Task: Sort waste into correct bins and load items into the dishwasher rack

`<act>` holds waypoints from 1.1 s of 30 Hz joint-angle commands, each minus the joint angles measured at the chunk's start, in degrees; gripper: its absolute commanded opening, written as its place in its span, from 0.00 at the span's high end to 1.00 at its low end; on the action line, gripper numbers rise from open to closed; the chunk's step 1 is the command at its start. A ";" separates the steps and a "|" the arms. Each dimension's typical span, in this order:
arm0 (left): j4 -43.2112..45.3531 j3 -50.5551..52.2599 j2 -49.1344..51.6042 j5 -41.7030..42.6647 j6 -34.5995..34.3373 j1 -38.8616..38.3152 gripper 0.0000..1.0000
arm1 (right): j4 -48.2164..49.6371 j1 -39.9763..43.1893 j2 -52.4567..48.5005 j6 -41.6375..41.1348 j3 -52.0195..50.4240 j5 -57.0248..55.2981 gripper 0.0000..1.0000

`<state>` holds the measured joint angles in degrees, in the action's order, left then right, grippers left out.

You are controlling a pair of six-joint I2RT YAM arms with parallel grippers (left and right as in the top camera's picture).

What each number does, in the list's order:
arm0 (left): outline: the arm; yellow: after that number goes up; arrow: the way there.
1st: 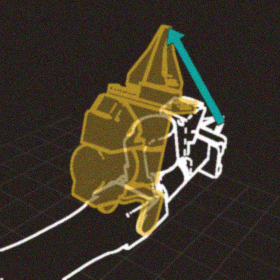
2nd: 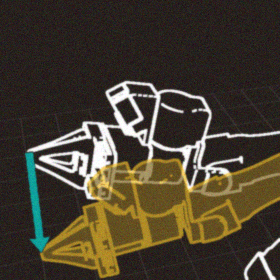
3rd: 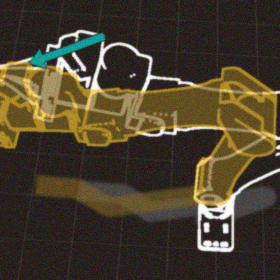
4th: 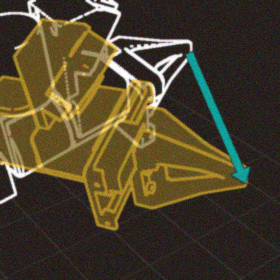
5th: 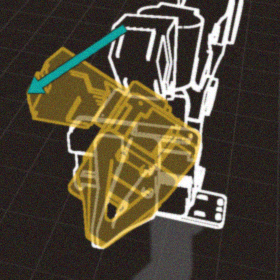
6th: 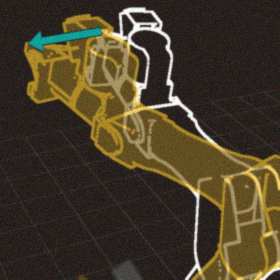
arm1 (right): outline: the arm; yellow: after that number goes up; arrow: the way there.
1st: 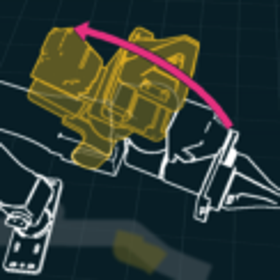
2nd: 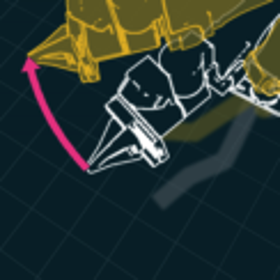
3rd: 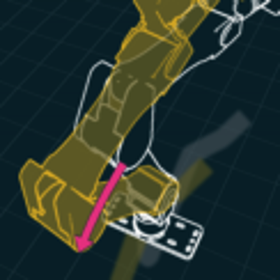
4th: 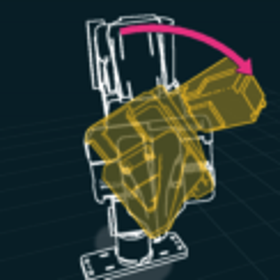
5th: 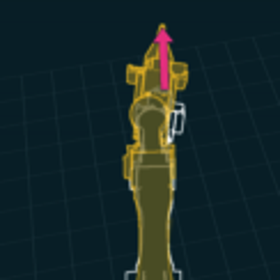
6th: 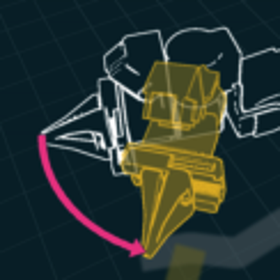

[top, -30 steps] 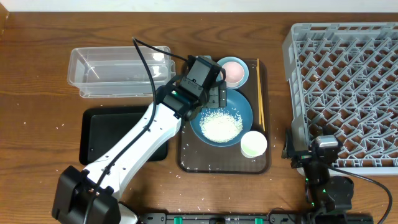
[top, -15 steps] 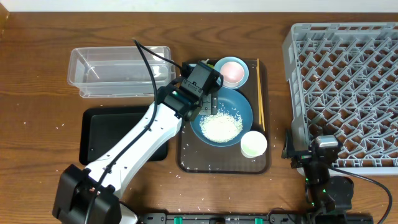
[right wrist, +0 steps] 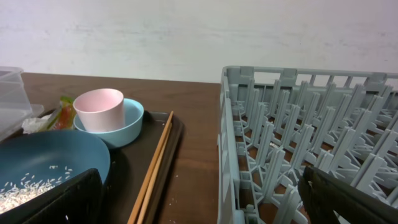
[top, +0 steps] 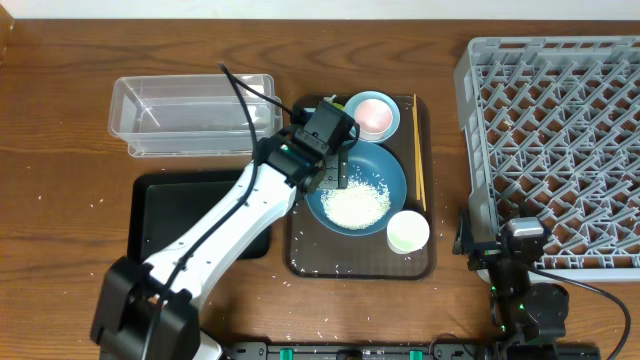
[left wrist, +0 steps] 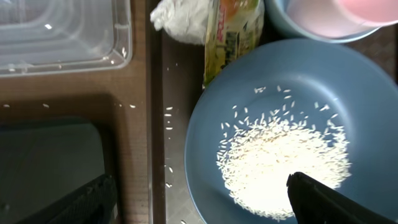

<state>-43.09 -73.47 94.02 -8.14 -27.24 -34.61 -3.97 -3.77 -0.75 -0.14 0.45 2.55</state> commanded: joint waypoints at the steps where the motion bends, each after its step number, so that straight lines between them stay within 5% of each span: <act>1: -0.13 0.96 2.58 -1.36 -1.22 -0.11 0.09 | -0.15 -0.76 0.00 0.87 -0.13 -0.59 0.01; 18: 2.25 0.90 4.66 -1.27 -1.81 -0.15 0.16 | -0.15 -0.76 0.00 0.87 -0.13 -0.59 0.01; 26: 6.23 0.81 4.46 8.68 -1.55 -0.24 0.16 | -0.15 -0.76 0.00 0.87 -0.13 -0.59 0.01; 33: 8.98 0.81 4.46 8.57 0.07 -0.17 0.16 | -0.15 -0.76 0.00 0.87 -0.13 -0.59 0.01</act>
<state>-34.35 -72.88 98.65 -0.10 -28.29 -34.72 -3.97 -3.77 -0.73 -0.12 0.45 2.52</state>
